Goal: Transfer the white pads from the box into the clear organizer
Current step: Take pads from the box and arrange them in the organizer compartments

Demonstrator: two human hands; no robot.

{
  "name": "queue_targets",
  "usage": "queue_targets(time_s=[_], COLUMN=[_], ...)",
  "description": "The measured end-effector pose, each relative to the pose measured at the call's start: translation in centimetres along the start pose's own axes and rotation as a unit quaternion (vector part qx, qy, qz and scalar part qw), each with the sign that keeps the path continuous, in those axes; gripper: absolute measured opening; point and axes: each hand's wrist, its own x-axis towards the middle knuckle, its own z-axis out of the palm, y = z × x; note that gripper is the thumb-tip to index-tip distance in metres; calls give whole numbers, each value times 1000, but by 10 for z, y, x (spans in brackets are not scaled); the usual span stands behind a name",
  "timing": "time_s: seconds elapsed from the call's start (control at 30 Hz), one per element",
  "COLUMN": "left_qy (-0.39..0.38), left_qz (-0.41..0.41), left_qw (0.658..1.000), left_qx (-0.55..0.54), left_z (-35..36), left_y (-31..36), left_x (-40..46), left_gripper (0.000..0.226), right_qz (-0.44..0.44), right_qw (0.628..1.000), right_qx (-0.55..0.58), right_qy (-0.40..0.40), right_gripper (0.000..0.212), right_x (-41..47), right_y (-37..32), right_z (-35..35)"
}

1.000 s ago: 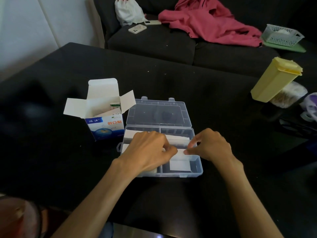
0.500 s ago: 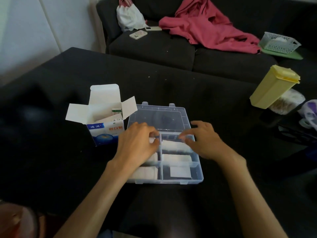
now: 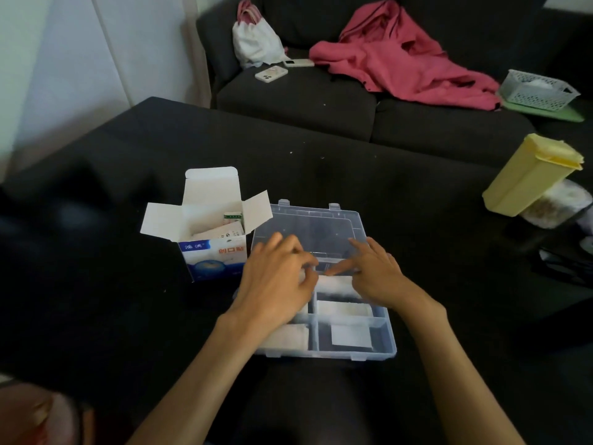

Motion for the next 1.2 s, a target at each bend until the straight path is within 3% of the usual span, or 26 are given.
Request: queue_targets(time_s=[0.17,0.5,0.63,0.77,0.93,1.2], left_qy=[-69,-103,-119,-117,-88,-95], left_qz=[61,25,23,25,32,18], left_qw=[995,993,992,992,996,995], left_qx=[28,43,47,34,11,-21], left_z=[11,15,16,16,14,11], left_y=[10,15,12,10,9,14], left_x=[-5,-3,-2,-2,-3,-2], left_gripper=[39,43,45,42,38,38], right_qz=[106,125,118,117,30,46], right_qw=[993,989,992,992,999,998], right_qx=[-33,-77,-31,-24,-22,-27], right_qy=[49,5,-19,32,14,21], right_gripper=[36,32,33,39,47,40], right_x=[-15,-20,-14,-14,-13,-9], right_y=[21,4,10,21,26,23], right_z=[-32,-3,-4,-9,-9,-2])
